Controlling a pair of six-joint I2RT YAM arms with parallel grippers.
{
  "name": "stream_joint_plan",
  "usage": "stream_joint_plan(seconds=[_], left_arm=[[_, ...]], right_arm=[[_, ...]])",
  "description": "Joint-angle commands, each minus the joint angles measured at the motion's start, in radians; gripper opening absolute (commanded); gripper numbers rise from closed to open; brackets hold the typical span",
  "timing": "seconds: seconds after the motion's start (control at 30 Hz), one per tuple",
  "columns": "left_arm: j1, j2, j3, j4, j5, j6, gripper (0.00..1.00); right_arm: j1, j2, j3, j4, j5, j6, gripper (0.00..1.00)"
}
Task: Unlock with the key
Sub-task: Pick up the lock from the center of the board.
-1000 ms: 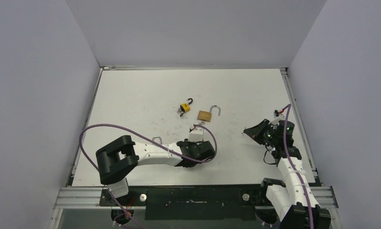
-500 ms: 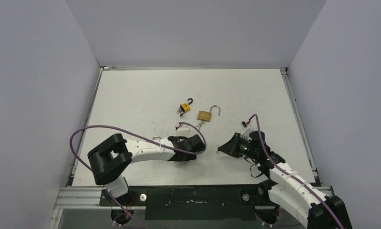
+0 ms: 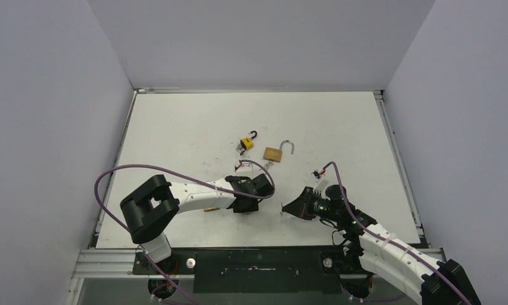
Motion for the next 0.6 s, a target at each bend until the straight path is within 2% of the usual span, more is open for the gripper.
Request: stream_joint_plan(seconds=[0.0, 0.07, 0.1, 0.37, 0.57], left_arm=[[0.009, 0.039, 0.021, -0.054, 0.102, -0.01, 0.24], [0.019, 0.025, 0.011, -0.044, 0.143, -0.02, 0.12], [0.029, 0.011, 0.005, -0.037, 0.168, -0.03, 0.1], [0.188, -0.169, -0.045, -0.016, 0.408, -0.085, 0.05], [0.272, -0.219, -0.068, -0.002, 0.557, -0.112, 0.03]], right_arm=[[0.015, 0.0, -0.003, 0.094, 0.028, 0.024, 0.0], [0.027, 0.003, -0.004, 0.106, 0.03, 0.024, 0.0], [0.034, 0.006, -0.004, 0.109, 0.032, 0.023, 0.0], [0.134, 0.063, -0.002, 0.194, 0.072, 0.066, 0.0], [0.245, 0.182, 0.02, 0.318, 0.108, 0.086, 0.0]])
